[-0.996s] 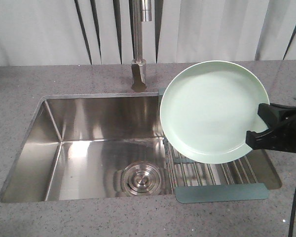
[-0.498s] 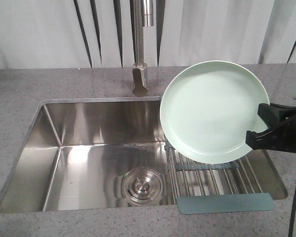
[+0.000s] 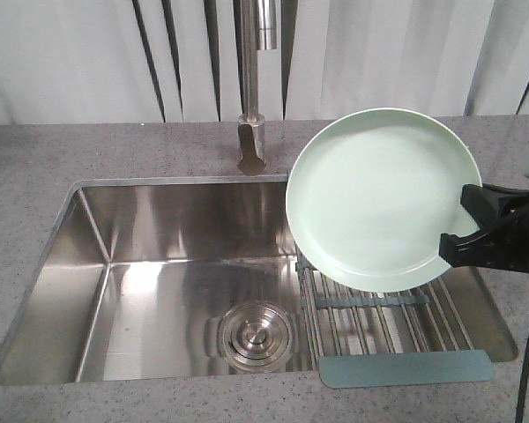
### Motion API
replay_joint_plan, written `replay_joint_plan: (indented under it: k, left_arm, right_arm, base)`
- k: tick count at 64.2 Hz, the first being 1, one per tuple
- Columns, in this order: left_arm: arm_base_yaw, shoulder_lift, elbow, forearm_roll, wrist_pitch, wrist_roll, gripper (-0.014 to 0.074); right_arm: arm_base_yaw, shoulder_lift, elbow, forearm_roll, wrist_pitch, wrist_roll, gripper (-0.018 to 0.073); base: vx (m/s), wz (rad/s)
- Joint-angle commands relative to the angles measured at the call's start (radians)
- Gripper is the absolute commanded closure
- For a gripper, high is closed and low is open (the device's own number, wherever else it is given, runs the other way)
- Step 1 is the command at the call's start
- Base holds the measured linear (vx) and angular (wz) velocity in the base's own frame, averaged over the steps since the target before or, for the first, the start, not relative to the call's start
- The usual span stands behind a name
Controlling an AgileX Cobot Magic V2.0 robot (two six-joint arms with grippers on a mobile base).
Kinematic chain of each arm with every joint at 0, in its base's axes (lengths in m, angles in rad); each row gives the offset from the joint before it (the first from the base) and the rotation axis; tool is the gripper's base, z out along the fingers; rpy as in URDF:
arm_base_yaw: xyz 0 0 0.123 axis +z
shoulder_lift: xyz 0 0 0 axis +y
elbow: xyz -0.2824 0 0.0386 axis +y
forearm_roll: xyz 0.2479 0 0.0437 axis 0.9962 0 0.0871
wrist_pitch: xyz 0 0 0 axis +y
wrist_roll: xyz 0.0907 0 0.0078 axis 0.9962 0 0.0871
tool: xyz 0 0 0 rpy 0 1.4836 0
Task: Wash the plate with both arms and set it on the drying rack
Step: 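Hold the plate above the dish rack while approaching the sink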
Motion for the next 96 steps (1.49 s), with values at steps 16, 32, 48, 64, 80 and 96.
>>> replay_joint_plan:
  k: [16, 32, 48, 64, 80, 96]
  left_arm:
    - [-0.006, -0.013, 0.015, -0.008, -0.069, -0.011, 0.0602]
    - [-0.006, -0.013, 0.015, -0.008, -0.069, -0.011, 0.0602]
    - [-0.006, -0.013, 0.015, -0.008, -0.069, -0.011, 0.0602]
    - [-0.006, -0.013, 0.015, -0.008, -0.069, -0.011, 0.0602]
    - [-0.006, -0.013, 0.015, -0.008, -0.069, -0.011, 0.0602]
    - [-0.006, -0.013, 0.015, -0.008, -0.069, -0.011, 0.0602]
  right_arm:
    - [-0.005, -0.014, -0.03, -0.006, -0.079, -0.007, 0.0569]
    - [-0.005, -0.014, -0.03, -0.006, -0.08, -0.007, 0.0569]
    - [-0.005, -0.014, -0.03, -0.006, -0.08, -0.007, 0.0569]
    - [-0.005, -0.014, -0.03, -0.006, -0.08, -0.007, 0.0569]
    - [-0.005, -0.014, -0.03, -0.006, -0.08, -0.007, 0.0569]
    - [-0.005, -0.014, -0.03, -0.006, -0.079, -0.007, 0.0569]
  base:
    - [0.01, 0.0]
    - [0.02, 0.01]
    - [0.03, 0.01]
    - [0.03, 0.01]
    - [0.02, 0.01]
    - [0.02, 0.01]
